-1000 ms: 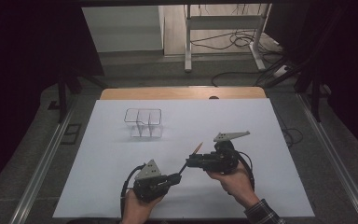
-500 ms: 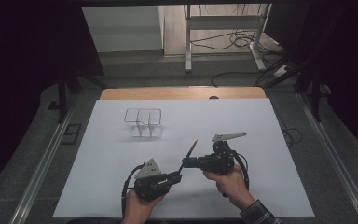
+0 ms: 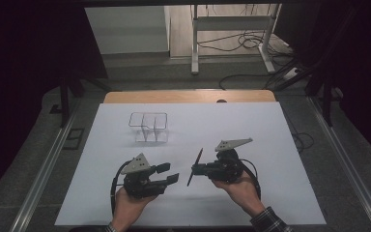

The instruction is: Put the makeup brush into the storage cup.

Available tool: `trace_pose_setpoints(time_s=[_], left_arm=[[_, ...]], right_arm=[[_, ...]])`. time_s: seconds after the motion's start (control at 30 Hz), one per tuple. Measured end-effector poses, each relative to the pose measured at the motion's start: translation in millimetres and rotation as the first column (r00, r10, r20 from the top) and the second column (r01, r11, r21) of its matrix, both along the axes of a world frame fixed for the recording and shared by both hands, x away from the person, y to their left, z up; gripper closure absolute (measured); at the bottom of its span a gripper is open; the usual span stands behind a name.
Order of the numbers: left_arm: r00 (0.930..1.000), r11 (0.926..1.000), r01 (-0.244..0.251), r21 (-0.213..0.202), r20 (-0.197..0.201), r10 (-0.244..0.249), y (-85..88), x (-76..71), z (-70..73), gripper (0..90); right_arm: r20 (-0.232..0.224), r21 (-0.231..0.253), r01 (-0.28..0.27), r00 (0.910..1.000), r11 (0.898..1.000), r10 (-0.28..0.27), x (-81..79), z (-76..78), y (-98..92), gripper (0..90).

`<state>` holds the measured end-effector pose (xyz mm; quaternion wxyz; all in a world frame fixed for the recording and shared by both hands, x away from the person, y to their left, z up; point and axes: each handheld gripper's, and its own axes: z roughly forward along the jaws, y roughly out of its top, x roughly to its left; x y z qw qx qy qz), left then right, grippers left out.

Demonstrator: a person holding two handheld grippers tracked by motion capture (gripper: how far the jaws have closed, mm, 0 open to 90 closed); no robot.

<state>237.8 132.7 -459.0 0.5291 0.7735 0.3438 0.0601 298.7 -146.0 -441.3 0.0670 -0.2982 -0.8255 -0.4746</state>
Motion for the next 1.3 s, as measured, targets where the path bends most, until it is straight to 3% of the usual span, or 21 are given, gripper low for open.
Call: trace_pose_setpoints(time_s=[0.23, 0.6, 1.1, 1.3], left_arm=[[0.9997, 0.9995, 0.023, 0.019, 0.009, -0.023, -5.7, 3.9, 5.5, 40.7], [0.9988, 0.9994, 0.031, 0.011, 0.037, -0.032, -11.2, 8.7, 13.3, 40.2], [0.9939, 0.9938, 0.107, 0.03, 0.025, -0.108, -32.4, 19.4, 14.6, 55.7], [0.9933, 0.9931, 0.113, 0.03, 0.018, -0.114, -38.1, 21.9, 15.2, 64.8]], right_arm=[[0.055, -0.071, -0.024, 0.9981, 0.997, 0.028, -4.8, 0.0, 5.9, 83.8], [0.12, -0.143, -0.058, 0.9899, 0.988, 0.076, -10.6, -2.4, 13.5, 83.8], [0.16, -0.207, -0.098, 0.9781, 0.973, 0.133, -15.5, -7.6, 24.0, 83.7], [0.163, -0.216, -0.104, 0.9765, 0.971, 0.141, -16.6, -8.5, 25.8, 83.7]])
